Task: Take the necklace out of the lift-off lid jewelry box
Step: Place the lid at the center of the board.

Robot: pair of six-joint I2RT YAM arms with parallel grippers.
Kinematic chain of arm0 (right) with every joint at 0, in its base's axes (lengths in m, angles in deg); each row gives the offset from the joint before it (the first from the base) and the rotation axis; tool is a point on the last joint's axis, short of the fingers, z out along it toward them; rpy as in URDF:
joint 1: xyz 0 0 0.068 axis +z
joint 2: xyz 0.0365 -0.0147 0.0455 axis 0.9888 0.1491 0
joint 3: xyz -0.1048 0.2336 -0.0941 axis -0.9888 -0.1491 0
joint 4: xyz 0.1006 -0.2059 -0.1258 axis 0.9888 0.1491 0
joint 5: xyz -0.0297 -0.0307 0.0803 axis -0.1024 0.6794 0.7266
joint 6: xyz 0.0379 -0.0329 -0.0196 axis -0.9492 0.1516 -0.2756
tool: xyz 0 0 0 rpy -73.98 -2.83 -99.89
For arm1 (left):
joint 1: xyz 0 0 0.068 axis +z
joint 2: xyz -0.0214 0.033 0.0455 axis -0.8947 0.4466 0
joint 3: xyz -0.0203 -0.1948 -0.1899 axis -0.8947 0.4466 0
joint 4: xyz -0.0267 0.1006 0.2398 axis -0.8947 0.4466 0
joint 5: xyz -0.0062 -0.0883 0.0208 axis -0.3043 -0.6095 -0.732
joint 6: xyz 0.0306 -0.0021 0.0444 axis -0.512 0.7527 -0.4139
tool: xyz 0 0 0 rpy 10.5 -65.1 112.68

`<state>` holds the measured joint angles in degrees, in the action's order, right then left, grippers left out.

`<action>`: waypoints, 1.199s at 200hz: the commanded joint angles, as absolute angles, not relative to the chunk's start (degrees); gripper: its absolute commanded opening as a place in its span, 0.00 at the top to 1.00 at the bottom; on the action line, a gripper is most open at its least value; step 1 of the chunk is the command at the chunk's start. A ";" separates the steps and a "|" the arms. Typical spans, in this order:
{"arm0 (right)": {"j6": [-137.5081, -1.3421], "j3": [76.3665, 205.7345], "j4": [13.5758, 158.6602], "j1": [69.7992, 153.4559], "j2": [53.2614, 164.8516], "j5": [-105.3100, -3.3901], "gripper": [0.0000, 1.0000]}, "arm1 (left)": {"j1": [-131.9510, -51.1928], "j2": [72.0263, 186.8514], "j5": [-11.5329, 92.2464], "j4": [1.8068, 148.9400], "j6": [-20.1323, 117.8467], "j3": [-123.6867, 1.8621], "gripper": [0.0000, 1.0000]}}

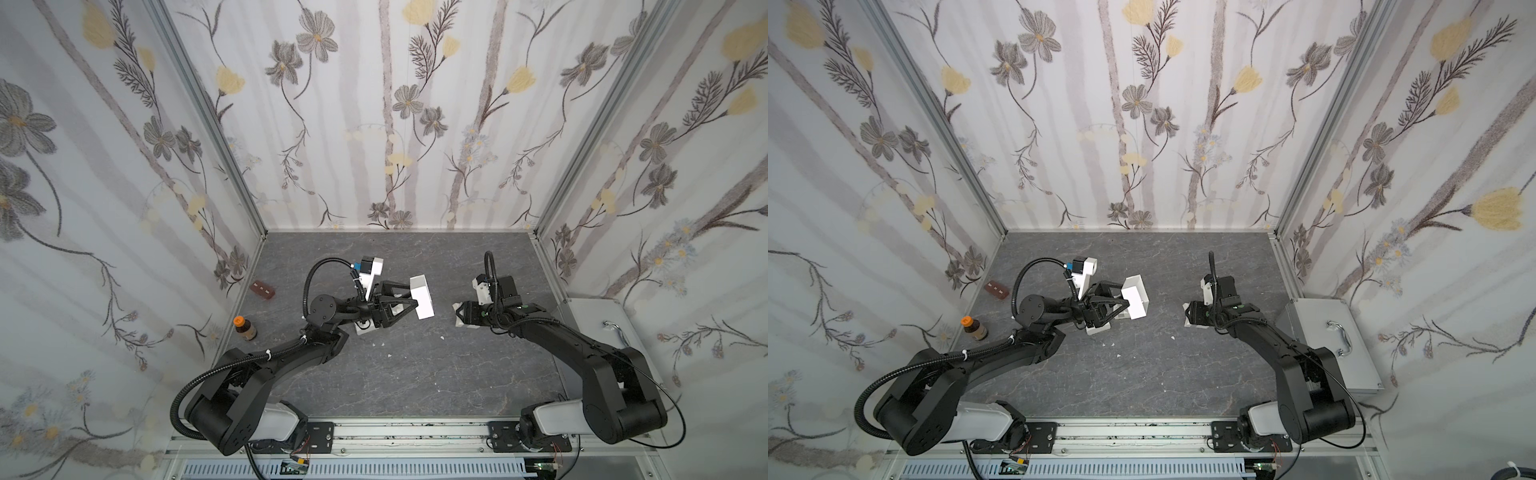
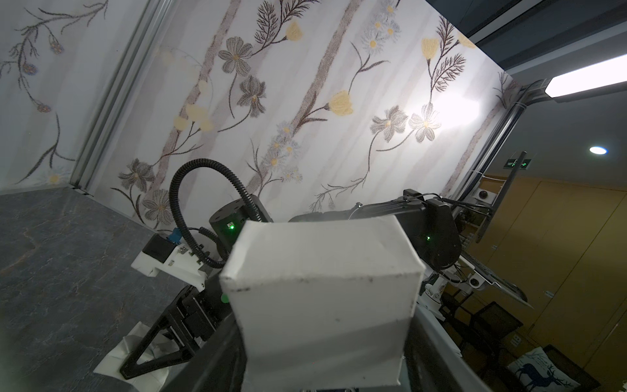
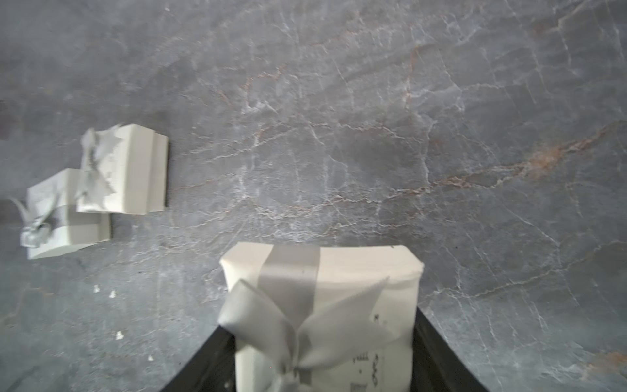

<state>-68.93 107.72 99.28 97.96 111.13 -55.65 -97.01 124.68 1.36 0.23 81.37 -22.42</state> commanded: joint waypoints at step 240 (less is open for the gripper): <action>-67.51 110.09 81.11 106.10 77.80 -15.86 0.49 | -96.86 127.35 -10.16 -2.02 87.49 -27.34 0.34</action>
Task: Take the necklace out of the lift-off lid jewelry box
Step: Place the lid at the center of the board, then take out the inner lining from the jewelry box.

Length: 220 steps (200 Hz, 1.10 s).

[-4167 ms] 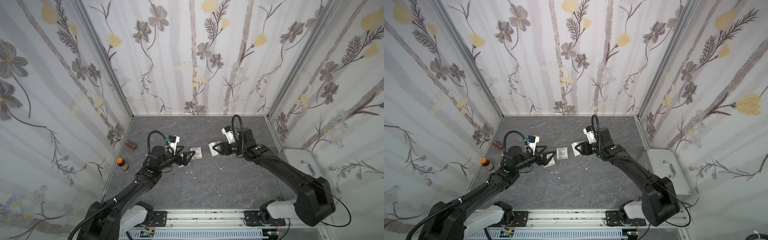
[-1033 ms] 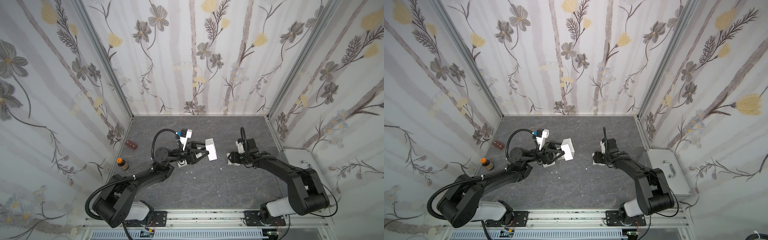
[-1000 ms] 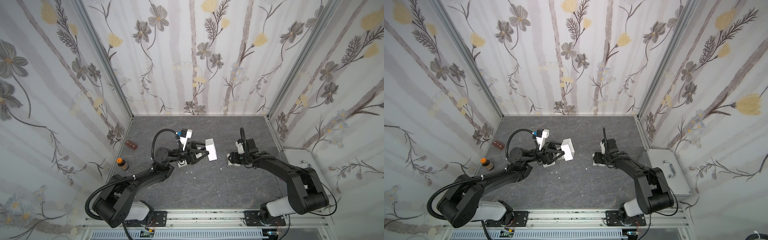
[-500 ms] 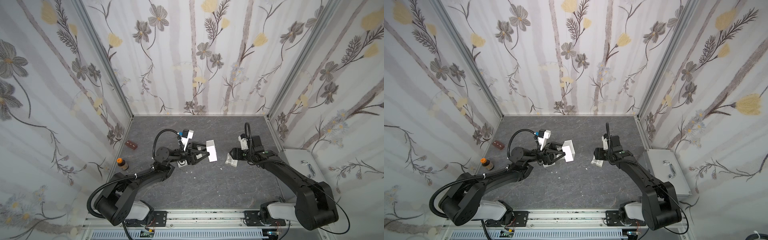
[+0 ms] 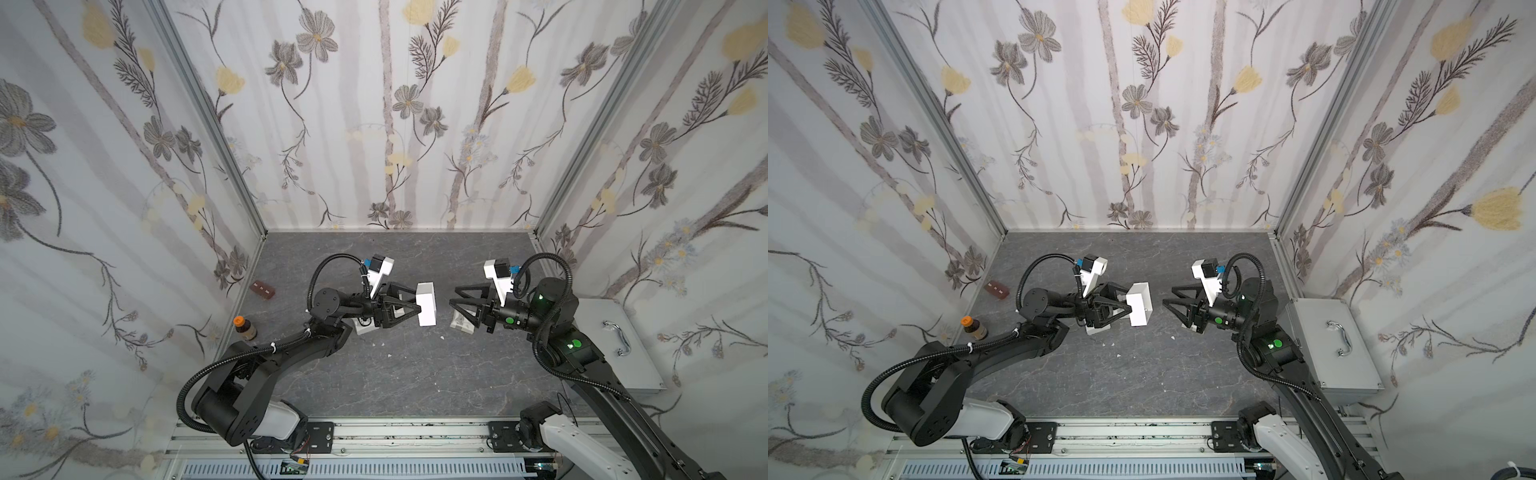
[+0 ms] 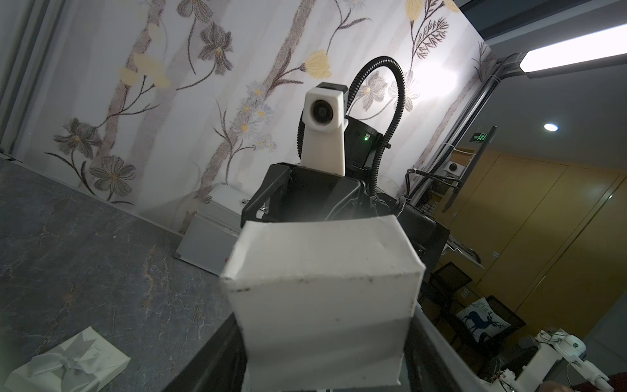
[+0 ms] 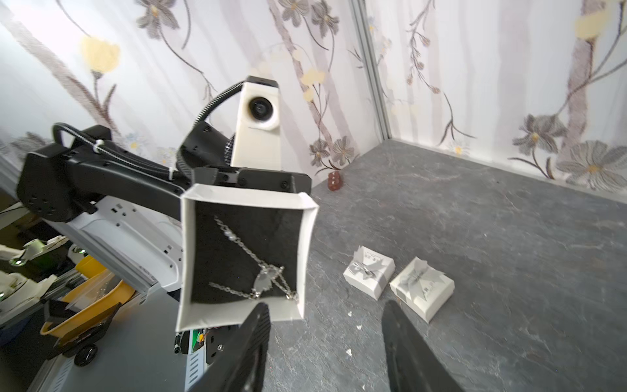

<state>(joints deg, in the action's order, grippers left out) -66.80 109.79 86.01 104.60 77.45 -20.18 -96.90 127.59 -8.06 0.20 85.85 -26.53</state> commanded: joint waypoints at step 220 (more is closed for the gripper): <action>-62.50 112.11 79.97 119.83 84.16 -26.63 0.50 | -97.22 126.68 -12.98 -2.09 90.79 -29.58 0.36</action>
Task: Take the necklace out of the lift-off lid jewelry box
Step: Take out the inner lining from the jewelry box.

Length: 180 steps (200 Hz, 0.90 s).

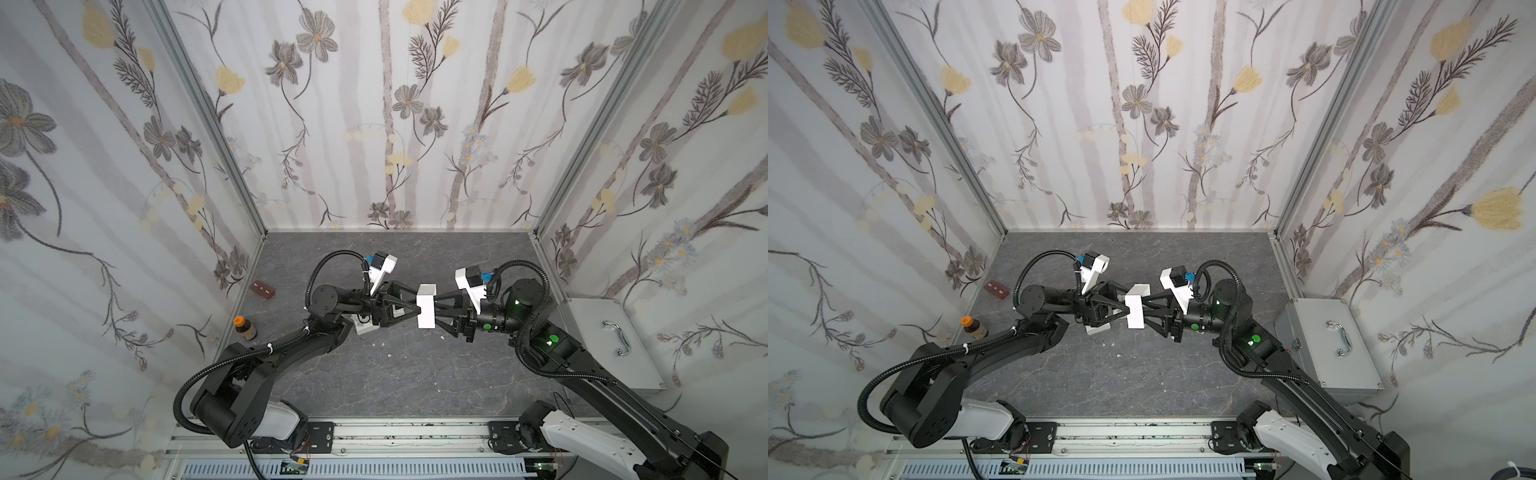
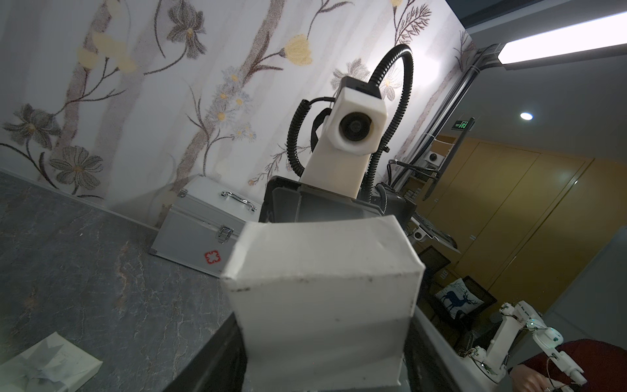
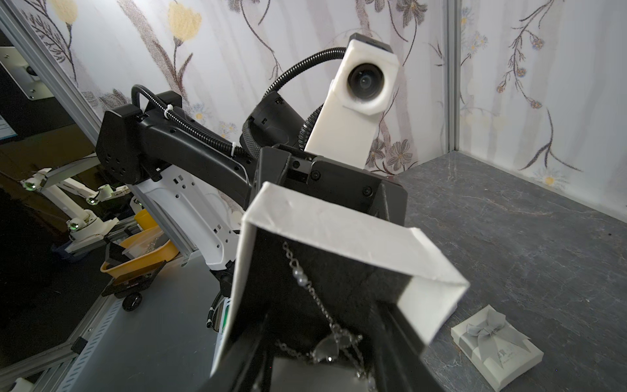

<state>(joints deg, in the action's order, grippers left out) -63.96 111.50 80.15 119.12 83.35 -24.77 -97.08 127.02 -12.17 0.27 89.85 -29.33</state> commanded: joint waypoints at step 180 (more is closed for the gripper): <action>-65.60 108.90 75.42 121.19 82.19 -29.21 0.89 | -97.18 127.18 -12.09 -2.08 88.59 -27.76 0.34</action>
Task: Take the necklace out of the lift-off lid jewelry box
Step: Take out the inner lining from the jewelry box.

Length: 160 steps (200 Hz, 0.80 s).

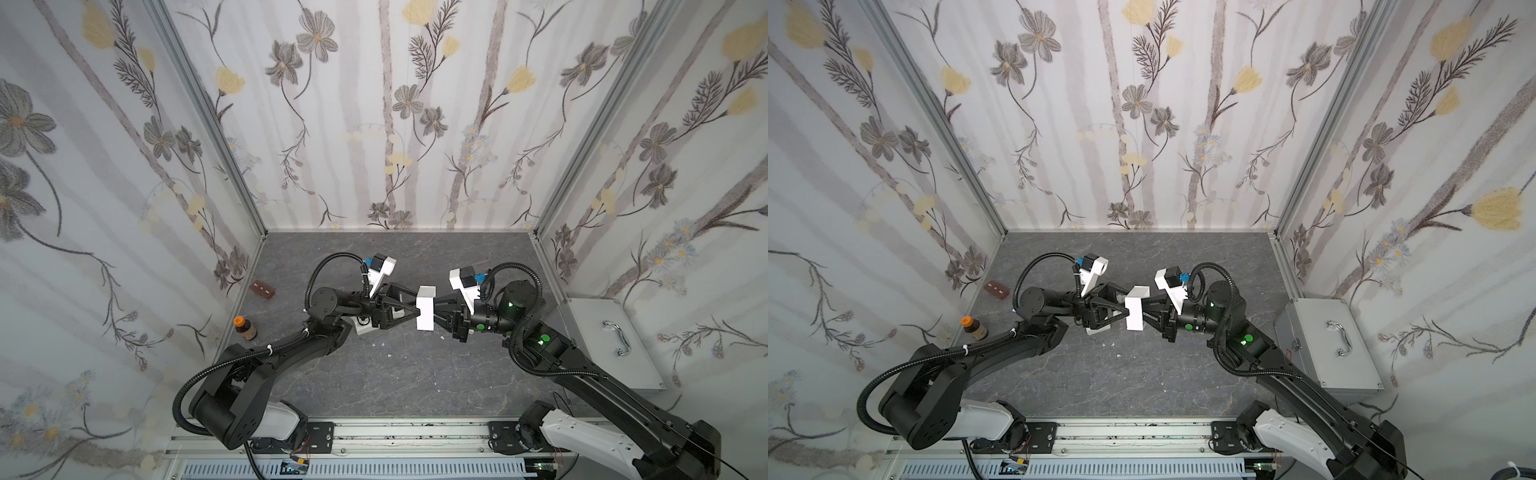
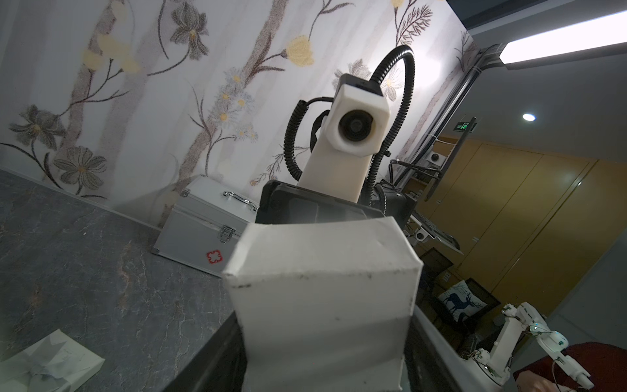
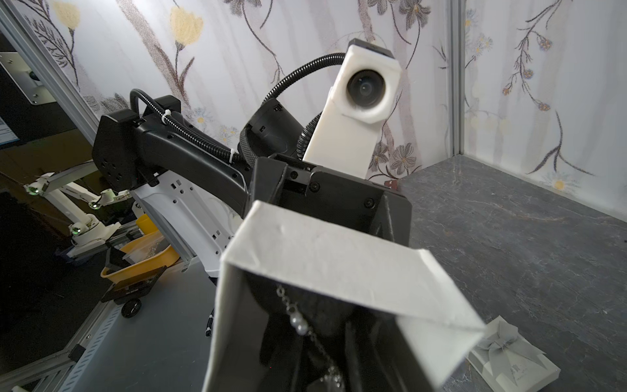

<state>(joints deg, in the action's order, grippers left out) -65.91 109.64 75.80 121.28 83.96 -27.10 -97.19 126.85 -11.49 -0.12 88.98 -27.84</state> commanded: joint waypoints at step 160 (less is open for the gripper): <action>-65.66 105.30 83.81 115.84 72.51 -34.34 0.97 | -95.07 130.36 -11.67 -2.00 85.54 -23.36 0.34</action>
<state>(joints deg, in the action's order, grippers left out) -65.91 105.16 81.88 116.17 72.92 -32.29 -95.39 128.27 -11.55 -0.19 87.06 -24.06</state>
